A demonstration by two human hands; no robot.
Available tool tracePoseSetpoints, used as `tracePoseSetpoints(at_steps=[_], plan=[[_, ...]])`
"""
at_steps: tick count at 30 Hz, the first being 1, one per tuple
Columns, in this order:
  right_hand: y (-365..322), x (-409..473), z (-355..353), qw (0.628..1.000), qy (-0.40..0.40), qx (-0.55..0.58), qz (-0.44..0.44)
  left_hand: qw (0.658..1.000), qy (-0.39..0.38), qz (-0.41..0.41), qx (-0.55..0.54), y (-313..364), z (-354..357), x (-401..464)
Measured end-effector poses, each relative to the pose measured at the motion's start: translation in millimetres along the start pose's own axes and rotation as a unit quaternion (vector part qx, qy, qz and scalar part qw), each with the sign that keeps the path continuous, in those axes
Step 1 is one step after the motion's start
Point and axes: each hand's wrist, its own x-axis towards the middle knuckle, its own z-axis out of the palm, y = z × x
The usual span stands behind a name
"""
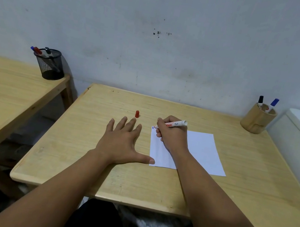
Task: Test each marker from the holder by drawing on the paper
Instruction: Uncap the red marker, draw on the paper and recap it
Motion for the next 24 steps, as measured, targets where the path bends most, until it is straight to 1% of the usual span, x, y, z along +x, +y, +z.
tracePoseSetpoints(at_steps=[9,15,16,17,19,20,21,24], plan=[[-1.9,0.1,2.0,0.999,0.002,-0.034,-0.003,1.000,0.008,0.001,-0.001,0.2,-0.3,-0.7],[-0.3,-0.3,-1.1,1.000,0.011,0.014,-0.006,1.000,0.009,0.000,-0.019,1.1,-2.7,-4.3],[-0.2,-0.4,-1.3,0.999,0.011,0.033,-0.005,0.999,0.023,-0.008,-0.045,1.5,-3.3,-5.1],[-0.5,-0.2,-0.9,0.998,0.012,0.056,-0.001,0.995,0.054,-0.024,-0.084,1.9,-4.9,-4.2],[-5.4,1.9,-0.2,0.994,0.002,0.106,0.016,0.972,0.144,-0.072,-0.171,0.1,-10.1,8.2],[-8.5,3.2,-0.4,0.991,-0.008,0.128,0.025,0.960,0.175,-0.093,-0.198,-1.8,-12.9,17.2],[-12.7,3.7,-0.8,0.989,-0.018,0.145,0.033,0.955,0.190,-0.102,-0.205,-3.8,-15.9,26.3],[-27.1,1.3,-4.3,0.990,-0.027,0.133,0.026,0.967,0.182,-0.086,-0.157,-8.2,-18.3,47.3]])
